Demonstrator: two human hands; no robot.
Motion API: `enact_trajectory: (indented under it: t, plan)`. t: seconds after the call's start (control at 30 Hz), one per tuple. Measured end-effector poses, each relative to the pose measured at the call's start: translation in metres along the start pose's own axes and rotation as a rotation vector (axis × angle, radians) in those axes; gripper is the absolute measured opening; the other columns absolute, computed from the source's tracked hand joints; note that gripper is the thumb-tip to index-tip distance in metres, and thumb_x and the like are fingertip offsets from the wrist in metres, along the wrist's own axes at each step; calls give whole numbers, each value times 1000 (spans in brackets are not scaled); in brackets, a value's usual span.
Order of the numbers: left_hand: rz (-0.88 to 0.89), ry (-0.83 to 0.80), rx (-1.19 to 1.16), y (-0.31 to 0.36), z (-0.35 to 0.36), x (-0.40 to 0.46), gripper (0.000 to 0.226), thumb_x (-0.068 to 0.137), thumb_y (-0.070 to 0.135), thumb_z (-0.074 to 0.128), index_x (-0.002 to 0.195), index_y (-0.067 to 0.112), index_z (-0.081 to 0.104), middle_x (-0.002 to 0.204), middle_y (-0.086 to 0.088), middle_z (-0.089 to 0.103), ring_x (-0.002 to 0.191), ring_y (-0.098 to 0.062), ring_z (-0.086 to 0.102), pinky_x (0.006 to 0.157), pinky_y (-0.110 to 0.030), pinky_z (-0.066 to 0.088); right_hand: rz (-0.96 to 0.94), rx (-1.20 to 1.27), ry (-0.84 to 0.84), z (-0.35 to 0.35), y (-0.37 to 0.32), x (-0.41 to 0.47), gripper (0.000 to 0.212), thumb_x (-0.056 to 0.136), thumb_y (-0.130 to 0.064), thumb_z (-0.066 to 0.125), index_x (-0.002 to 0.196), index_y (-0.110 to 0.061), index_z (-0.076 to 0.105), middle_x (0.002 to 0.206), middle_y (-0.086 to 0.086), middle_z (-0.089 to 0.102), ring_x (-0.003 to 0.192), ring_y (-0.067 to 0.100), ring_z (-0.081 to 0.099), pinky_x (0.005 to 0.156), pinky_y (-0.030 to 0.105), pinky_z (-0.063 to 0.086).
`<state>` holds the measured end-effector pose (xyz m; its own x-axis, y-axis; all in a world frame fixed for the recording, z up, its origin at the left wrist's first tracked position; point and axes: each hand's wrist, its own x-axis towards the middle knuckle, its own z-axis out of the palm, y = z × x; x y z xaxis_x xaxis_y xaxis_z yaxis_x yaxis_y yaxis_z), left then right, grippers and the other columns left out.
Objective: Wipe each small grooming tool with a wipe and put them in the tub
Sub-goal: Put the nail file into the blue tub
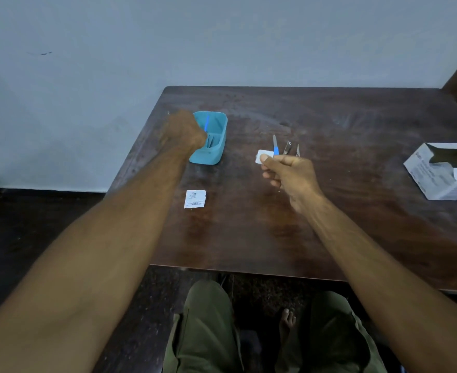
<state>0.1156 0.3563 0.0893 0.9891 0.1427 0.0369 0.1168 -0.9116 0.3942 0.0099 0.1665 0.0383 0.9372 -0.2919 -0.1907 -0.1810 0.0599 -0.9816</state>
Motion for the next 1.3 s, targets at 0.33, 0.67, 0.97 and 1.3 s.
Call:
enact_trajectory:
  t: [0.33, 0.67, 0.97, 1.3]
  plan:
    - [61, -46, 222, 5, 18, 12, 48, 87, 25, 63, 127, 2, 52, 130, -15, 57, 118, -34, 55, 98, -43, 46, 19, -25, -7, -4, 9, 8, 8, 85, -22, 72, 83, -14, 70, 80, 1, 70, 62, 7, 62, 57, 17, 45]
    - [73, -104, 175, 7, 24, 15, 47, 89, 25, 66, 126, -1, 52, 126, -18, 58, 114, -32, 57, 94, -37, 46, 7, -21, -11, -8, 13, 13, 8, 84, -23, 73, 78, -18, 70, 77, 0, 70, 60, 7, 62, 54, 17, 46]
    - [46, -18, 159, 7, 21, 9, 49, 89, 26, 66, 128, -1, 52, 129, -18, 58, 116, -34, 57, 94, -40, 47, 19, -4, -6, -17, 13, 9, 9, 85, -23, 73, 81, -15, 71, 76, -2, 69, 58, 5, 61, 54, 17, 45]
    - [282, 192, -104, 67, 50, -58, 21, 94, 28, 56, 92, 16, 73, 90, -3, 72, 84, -23, 66, 64, -31, 45, 40, 45, 69, -51, 16, 4, 10, 85, -21, 72, 78, -15, 68, 75, 0, 68, 59, 7, 61, 52, 18, 44]
